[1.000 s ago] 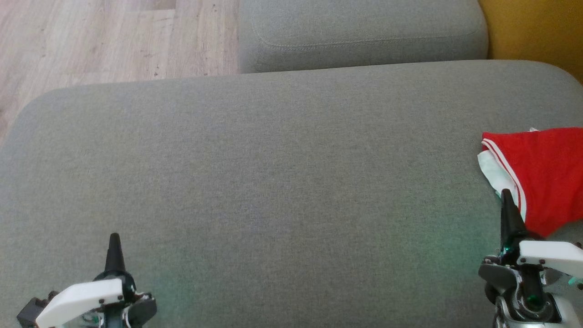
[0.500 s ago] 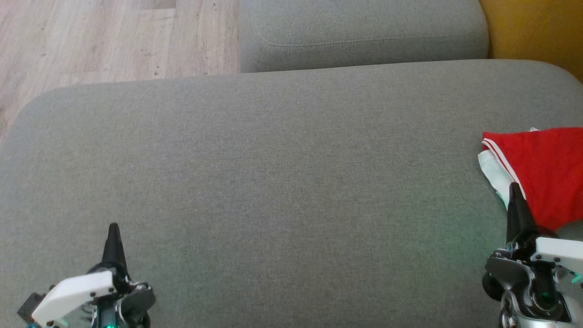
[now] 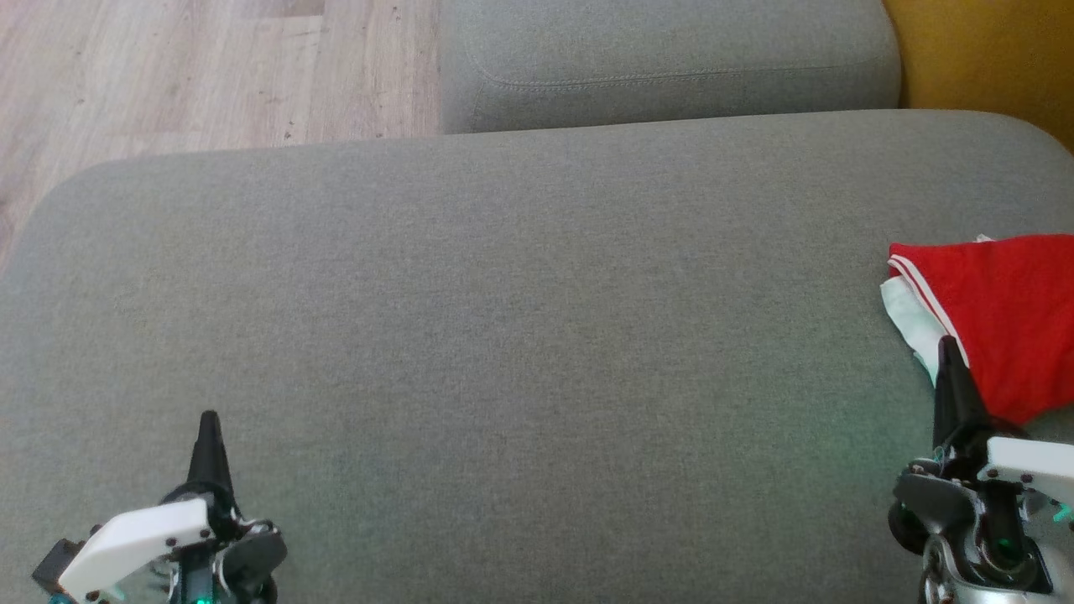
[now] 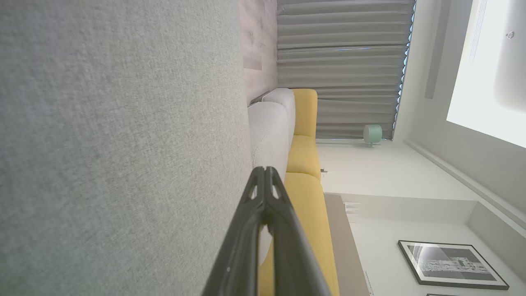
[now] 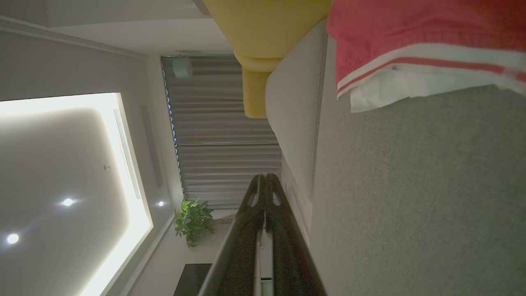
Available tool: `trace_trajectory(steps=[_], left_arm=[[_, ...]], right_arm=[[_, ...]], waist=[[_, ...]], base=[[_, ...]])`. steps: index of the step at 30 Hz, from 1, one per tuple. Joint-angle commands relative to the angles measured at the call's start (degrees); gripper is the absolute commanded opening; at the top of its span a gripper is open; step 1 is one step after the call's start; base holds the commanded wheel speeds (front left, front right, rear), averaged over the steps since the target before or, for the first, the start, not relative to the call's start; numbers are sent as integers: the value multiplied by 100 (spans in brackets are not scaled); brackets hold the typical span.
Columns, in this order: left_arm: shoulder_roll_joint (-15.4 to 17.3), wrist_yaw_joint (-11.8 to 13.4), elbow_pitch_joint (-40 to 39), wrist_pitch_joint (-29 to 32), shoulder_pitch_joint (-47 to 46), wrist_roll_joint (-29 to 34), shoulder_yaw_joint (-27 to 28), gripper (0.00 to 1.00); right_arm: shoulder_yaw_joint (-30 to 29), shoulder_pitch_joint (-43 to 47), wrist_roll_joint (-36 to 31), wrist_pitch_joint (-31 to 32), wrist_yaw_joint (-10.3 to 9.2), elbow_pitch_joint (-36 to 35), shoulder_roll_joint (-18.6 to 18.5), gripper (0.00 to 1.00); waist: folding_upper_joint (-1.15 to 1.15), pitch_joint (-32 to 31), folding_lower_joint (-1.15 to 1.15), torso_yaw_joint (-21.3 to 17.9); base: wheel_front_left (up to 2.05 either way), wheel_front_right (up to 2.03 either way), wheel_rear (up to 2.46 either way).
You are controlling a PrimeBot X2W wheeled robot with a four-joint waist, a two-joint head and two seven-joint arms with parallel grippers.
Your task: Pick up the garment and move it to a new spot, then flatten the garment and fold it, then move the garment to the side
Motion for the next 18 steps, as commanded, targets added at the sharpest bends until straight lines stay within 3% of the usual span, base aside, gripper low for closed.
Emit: trace_trajectory(steps=[1, 18], left_arm=[[51, -38, -208, 41, -269, -31, 231, 0], [51, -38, -209, 41, -269, -31, 231, 0]], right_arm=[[118, -112, 39, 40, -3, -235, -31, 0], [118, -112, 39, 39, -3, -235, -31, 0]], waist=[[0, 0, 0, 0], [0, 0, 0, 0]], base=[[0, 0, 0], [0, 0, 0]])
